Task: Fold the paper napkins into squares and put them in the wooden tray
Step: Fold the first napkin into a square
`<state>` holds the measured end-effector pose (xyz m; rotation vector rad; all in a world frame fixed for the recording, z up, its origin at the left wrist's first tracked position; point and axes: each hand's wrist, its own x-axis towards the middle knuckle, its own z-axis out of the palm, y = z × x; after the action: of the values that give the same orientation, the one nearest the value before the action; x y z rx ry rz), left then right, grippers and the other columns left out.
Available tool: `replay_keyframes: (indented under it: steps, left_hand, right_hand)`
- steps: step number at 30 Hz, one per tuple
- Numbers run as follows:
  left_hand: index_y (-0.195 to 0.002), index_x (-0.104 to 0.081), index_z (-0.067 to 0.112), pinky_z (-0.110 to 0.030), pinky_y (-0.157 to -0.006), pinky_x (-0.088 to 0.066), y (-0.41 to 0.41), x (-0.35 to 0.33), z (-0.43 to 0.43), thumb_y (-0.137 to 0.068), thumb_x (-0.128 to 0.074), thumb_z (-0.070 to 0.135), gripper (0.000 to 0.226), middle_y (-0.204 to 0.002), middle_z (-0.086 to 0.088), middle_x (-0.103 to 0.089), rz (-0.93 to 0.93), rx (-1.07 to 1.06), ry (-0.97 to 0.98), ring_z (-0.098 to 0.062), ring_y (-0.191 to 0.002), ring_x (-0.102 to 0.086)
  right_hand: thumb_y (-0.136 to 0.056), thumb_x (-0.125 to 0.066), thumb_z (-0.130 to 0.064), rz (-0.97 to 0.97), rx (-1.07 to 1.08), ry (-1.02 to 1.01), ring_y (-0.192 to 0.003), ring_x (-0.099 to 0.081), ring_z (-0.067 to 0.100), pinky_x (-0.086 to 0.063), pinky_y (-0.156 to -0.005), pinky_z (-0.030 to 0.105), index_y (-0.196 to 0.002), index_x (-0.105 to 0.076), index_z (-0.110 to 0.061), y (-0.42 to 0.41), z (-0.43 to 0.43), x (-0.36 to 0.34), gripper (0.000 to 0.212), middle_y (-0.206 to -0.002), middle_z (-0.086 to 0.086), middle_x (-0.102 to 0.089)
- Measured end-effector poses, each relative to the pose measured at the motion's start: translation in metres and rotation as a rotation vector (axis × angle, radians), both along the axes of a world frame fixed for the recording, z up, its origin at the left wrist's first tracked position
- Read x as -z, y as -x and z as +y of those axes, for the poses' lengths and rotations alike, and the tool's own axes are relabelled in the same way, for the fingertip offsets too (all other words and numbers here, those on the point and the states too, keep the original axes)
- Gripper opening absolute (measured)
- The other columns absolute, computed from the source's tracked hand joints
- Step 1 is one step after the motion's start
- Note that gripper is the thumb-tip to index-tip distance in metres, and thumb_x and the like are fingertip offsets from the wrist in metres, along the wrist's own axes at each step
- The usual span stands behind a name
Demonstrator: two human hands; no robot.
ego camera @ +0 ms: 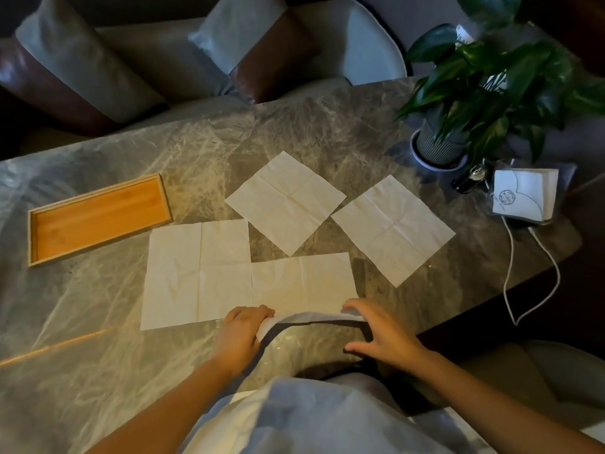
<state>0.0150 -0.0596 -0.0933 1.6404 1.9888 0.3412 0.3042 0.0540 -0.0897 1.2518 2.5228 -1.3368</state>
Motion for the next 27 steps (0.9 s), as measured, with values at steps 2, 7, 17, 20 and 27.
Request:
replay_keyframes:
  steps: [2,7,17,20,27]
  left_hand:
    - [-0.113,-0.055,0.029,-0.033,-0.083,-0.046,0.004,-0.003,-0.005,-0.089,-0.049,0.041,0.028,-0.109,0.004,-0.067,-0.038,0.044,0.009,-0.021,-0.104,-0.053]
    - [-0.092,-0.050,0.033,-0.033,-0.060,-0.049,0.008,-0.013,-0.020,-0.085,-0.055,0.030,0.009,-0.085,0.007,-0.064,-0.115,0.074,0.000,-0.017,-0.072,-0.058]
    - [-0.097,-0.049,0.028,-0.038,-0.060,-0.050,0.005,-0.002,-0.019,-0.096,-0.045,0.024,0.007,-0.074,0.002,-0.067,-0.108,-0.087,0.118,-0.019,-0.065,-0.060]
    - [-0.099,-0.048,0.028,-0.032,-0.065,-0.050,0.003,0.004,-0.016,-0.097,-0.044,0.030,0.005,-0.076,0.004,-0.064,-0.156,-0.196,0.132,-0.019,-0.072,-0.062]
    - [-0.098,-0.048,0.023,-0.027,-0.060,-0.048,0.006,0.011,-0.015,-0.095,-0.048,0.032,0.009,-0.079,0.001,-0.064,-0.118,-0.243,0.176,-0.014,-0.068,-0.060]
  right_hand:
    - [-0.077,-0.074,-0.042,0.033,0.055,0.042,-0.124,-0.043,-0.006,-0.040,-0.103,0.019,-0.136,-0.041,-0.040,-0.001,-0.005,0.006,0.068,-0.135,-0.024,-0.047]
    - [-0.088,-0.066,-0.024,0.065,0.257,-0.023,-0.103,-0.062,0.010,-0.054,-0.092,0.032,-0.114,-0.068,-0.024,0.005,-0.008,0.010,0.025,-0.111,-0.002,-0.068]
    - [-0.095,-0.054,-0.033,-0.019,0.288,-0.006,-0.086,-0.065,0.024,-0.055,-0.077,0.050,-0.105,-0.063,-0.018,0.011,-0.002,0.009,0.021,-0.092,0.007,-0.070]
    - [-0.094,-0.054,-0.038,-0.057,0.314,0.029,-0.090,-0.066,0.030,-0.055,-0.081,0.051,-0.112,-0.062,-0.012,0.012,-0.001,0.010,0.033,-0.098,0.015,-0.070]
    - [-0.090,-0.061,-0.037,-0.088,0.371,0.033,-0.076,-0.063,0.031,-0.054,-0.072,0.048,-0.086,-0.057,-0.006,0.013,-0.001,0.015,0.032,-0.080,0.014,-0.066]
